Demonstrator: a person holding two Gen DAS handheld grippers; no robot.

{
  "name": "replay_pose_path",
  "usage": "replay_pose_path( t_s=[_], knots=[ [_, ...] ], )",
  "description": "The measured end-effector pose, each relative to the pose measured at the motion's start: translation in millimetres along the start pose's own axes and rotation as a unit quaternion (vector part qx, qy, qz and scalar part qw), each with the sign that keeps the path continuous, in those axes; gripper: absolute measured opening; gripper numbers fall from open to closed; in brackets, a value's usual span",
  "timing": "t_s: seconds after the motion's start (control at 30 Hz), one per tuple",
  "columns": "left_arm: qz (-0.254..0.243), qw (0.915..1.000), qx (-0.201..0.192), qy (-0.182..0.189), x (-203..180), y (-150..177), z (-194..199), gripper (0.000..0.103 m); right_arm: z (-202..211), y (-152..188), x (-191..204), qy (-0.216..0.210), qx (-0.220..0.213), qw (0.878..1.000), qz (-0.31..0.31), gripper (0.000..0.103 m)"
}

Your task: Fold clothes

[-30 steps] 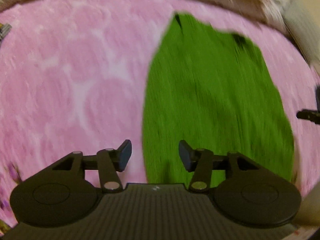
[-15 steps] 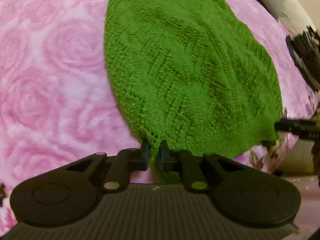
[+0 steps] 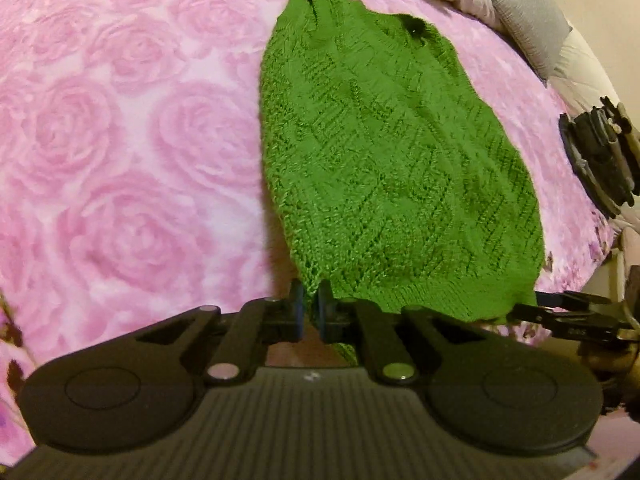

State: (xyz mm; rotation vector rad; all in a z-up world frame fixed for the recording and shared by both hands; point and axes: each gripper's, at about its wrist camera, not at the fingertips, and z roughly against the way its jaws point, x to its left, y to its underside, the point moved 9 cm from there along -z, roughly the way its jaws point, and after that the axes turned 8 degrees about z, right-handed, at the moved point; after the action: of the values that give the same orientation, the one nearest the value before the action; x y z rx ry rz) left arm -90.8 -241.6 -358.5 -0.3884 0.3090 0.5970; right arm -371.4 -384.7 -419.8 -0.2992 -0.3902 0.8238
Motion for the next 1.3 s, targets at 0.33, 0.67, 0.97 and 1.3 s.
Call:
replay_pose_path(
  t_s=[0.33,0.67,0.97,1.3],
  knots=[
    [-0.036,0.9991,-0.002,0.023,-44,-6,42,0.004,112,-34,-6,0.137,-0.003,0.983,0.121,0.000],
    [0.005,0.9978,0.039,-0.053,12,28,26,0.000,84,1,0,0.076,0.043,0.995,0.040,0.004],
    [0.006,0.9979,-0.010,-0.064,13,-34,30,0.005,94,-34,7,0.049,0.005,0.997,0.053,0.050],
    [-0.036,0.9966,-0.055,-0.050,-37,-186,-49,0.029,14,-182,-78,0.032,-0.055,0.996,0.056,0.051]
  ],
)
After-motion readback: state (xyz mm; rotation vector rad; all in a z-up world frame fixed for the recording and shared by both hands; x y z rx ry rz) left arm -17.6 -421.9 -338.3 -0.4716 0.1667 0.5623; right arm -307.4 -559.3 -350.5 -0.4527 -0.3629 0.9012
